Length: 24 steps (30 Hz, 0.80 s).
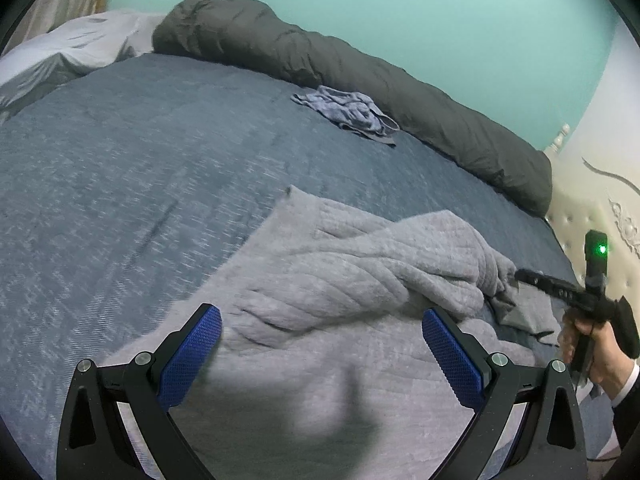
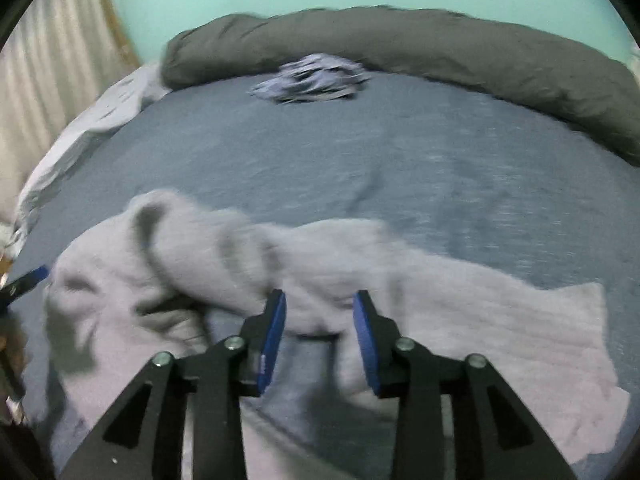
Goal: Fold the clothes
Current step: 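Grasp the sweatshirt side with the right tool and fold it over the body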
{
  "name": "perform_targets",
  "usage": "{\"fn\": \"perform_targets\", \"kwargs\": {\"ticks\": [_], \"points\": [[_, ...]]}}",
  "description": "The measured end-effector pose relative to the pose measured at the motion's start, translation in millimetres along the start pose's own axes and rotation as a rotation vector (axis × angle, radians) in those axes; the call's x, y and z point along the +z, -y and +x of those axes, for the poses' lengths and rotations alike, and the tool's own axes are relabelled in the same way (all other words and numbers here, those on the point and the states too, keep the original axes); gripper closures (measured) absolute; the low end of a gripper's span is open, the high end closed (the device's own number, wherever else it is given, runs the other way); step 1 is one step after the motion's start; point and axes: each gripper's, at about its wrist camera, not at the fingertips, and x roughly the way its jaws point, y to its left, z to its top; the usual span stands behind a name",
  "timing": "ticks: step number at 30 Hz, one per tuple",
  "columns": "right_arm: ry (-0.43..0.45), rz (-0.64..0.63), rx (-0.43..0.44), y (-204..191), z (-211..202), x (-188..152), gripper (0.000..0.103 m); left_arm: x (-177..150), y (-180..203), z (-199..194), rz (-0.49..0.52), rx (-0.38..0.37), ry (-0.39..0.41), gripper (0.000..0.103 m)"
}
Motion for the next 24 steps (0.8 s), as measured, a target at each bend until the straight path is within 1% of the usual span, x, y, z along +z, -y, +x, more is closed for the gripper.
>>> {"fn": "perform_targets", "kwargs": {"ticks": [1,3,5,10,15,18,20,24], "points": [[-0.018,-0.036,-0.003,-11.7,4.2,-1.6,0.066,0.7,-4.1,-4.1,-0.01,0.004,0.006,0.0],[-0.026,-0.077,-0.002,-25.0,7.4,-4.6,0.066,1.4,-10.3,-10.3,-0.021,0.011,0.013,0.0],[-0.001,-0.079,0.013,-36.3,8.0,-1.0,0.066,0.6,-18.1,-16.7,-0.022,0.022,0.014,0.0],[0.032,-0.071,0.053,-56.2,8.5,26.4,0.066,-2.5,-38.7,-24.9,-0.026,0.057,0.001,0.0],[0.0,-0.147,0.088,-97.7,25.5,62.9,0.066,-0.5,-61.7,-29.0,-0.015,0.123,-0.003,0.0],[-0.03,-0.184,0.113,-126.6,41.0,79.7,0.066,0.5,-76.2,-27.6,-0.033,0.128,-0.016,0.0],[-0.053,-0.21,0.129,-146.5,52.2,89.7,0.066,1.4,-85.8,-25.4,-0.037,0.144,-0.026,0.0],[-0.113,-0.293,0.121,-182.0,78.4,108.6,0.066,-0.3,-97.8,-19.6,-0.039,0.154,-0.044,0.0]]}}
